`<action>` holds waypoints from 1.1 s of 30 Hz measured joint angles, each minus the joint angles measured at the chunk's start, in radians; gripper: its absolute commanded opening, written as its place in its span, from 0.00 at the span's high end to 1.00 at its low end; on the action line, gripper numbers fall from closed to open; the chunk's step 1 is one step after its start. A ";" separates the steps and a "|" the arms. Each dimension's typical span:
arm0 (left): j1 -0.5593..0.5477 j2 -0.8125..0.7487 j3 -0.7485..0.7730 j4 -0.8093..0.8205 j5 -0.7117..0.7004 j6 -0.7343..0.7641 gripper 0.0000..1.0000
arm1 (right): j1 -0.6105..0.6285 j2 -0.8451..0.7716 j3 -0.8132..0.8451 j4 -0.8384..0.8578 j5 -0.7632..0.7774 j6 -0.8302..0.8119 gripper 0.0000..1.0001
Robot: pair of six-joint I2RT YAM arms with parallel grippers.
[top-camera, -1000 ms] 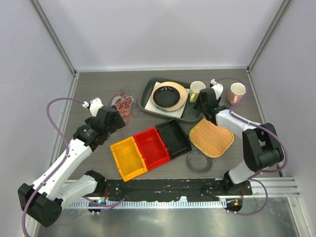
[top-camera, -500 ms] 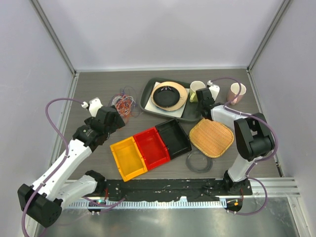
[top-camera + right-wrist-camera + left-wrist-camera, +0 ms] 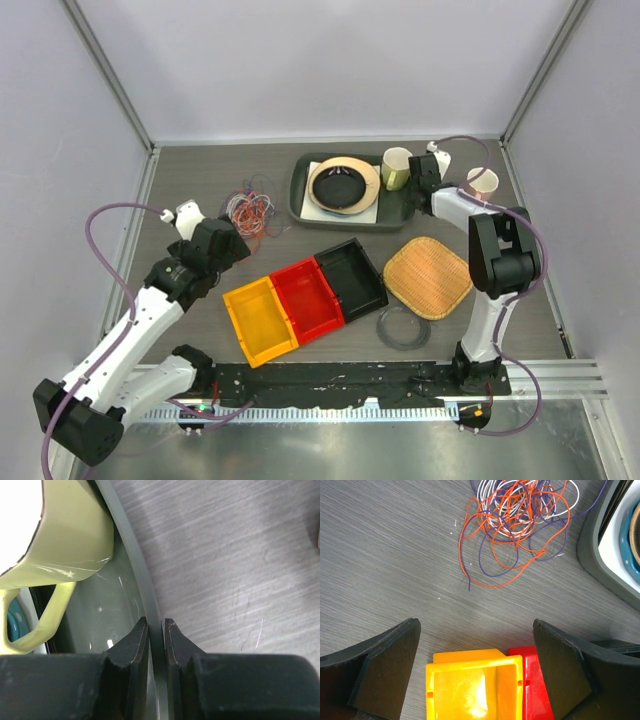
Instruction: Untangle the cables
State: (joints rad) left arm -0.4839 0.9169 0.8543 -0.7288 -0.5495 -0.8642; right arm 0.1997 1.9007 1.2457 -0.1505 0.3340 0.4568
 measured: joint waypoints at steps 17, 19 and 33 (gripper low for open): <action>0.000 0.150 0.002 -0.001 -0.005 -0.037 0.00 | -0.066 0.231 0.317 -0.021 -0.029 -0.037 0.99; 0.000 0.177 0.010 -0.001 -0.007 -0.036 0.00 | -0.077 0.259 0.353 -0.008 -0.055 -0.068 0.99; 0.175 0.364 0.052 0.185 0.121 0.018 0.00 | -0.124 0.273 0.394 0.067 -0.118 -0.098 0.06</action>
State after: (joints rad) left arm -0.3092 1.2804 0.9062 -0.5438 -0.4282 -0.8459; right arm 0.0761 2.1735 1.6402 -0.0834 0.2161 0.3588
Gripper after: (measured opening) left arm 0.996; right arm 0.833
